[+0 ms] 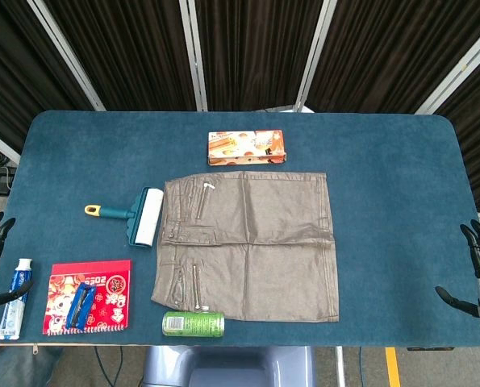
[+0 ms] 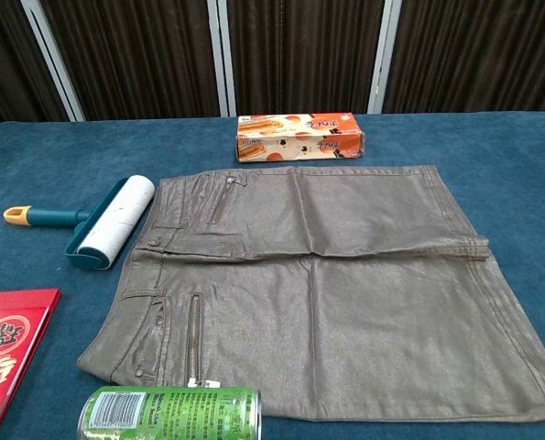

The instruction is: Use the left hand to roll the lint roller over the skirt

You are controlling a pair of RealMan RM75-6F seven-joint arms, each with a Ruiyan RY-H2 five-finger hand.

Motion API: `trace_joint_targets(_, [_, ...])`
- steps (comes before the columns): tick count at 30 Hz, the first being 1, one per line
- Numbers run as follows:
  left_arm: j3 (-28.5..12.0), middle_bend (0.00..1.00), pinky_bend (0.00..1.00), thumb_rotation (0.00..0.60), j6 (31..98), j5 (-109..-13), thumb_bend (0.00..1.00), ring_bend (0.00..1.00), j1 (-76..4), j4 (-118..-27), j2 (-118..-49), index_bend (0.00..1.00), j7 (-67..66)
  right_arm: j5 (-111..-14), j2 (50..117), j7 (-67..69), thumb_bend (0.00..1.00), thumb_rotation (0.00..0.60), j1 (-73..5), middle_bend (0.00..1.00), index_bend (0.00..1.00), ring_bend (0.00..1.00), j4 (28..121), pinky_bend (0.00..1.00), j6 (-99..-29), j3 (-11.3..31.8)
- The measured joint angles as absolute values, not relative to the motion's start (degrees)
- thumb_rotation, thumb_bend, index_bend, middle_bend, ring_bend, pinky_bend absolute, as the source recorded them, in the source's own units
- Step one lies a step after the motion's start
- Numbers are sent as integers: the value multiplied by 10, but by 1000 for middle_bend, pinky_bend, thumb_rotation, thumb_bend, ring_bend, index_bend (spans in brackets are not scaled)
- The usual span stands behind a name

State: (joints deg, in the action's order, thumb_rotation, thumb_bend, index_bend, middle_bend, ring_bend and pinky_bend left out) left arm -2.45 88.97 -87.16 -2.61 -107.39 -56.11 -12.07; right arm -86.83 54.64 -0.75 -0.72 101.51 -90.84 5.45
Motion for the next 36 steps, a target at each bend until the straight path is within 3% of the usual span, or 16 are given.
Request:
trace_joint_targets(11, [-31,0,0,600,859,-864,0,0,-47,-1047,-582,0,-130,-866,545,-3,0,600,-7,0,0,0,1014,0,-905,54])
trace_joint_targets(13, [-38,0,0,600,841,-859,51,0,-61,-1030,-594,0,-125,-862,545,-2,0,600,-9,0,0,0,1014,0,-898,54])
trace_joint_targets(16, [-52,0,0,600,793,-846,207,0,-96,-986,-622,0,-112,-853,544,1,0,600,-15,0,0,0,1013,0,-883,55])
trace_joint_targets(24, [-89,2,6,600,620,-783,279,0,-217,-836,-730,8,-101,-813,549,-2,0,600,-27,0,0,0,1004,0,-857,66])
trace_joint_targets(36, [-108,73,134,600,531,-740,389,60,-308,-615,-896,67,-71,-752,558,-18,0,600,-41,0,0,0,987,0,-818,80])
